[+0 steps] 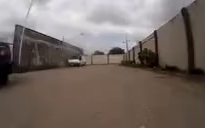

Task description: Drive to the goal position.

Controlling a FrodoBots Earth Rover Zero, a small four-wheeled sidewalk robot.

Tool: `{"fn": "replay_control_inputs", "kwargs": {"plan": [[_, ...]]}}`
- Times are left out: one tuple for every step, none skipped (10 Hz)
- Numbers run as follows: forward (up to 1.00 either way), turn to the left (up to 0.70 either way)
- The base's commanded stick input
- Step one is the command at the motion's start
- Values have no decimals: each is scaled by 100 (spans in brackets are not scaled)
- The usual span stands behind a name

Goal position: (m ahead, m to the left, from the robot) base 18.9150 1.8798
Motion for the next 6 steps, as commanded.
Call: {"fn": "replay_control_inputs", "kwargs": {"plan": [[100,0],[100,0],[100,0],[100,0],[100,0],[100,0]]}}
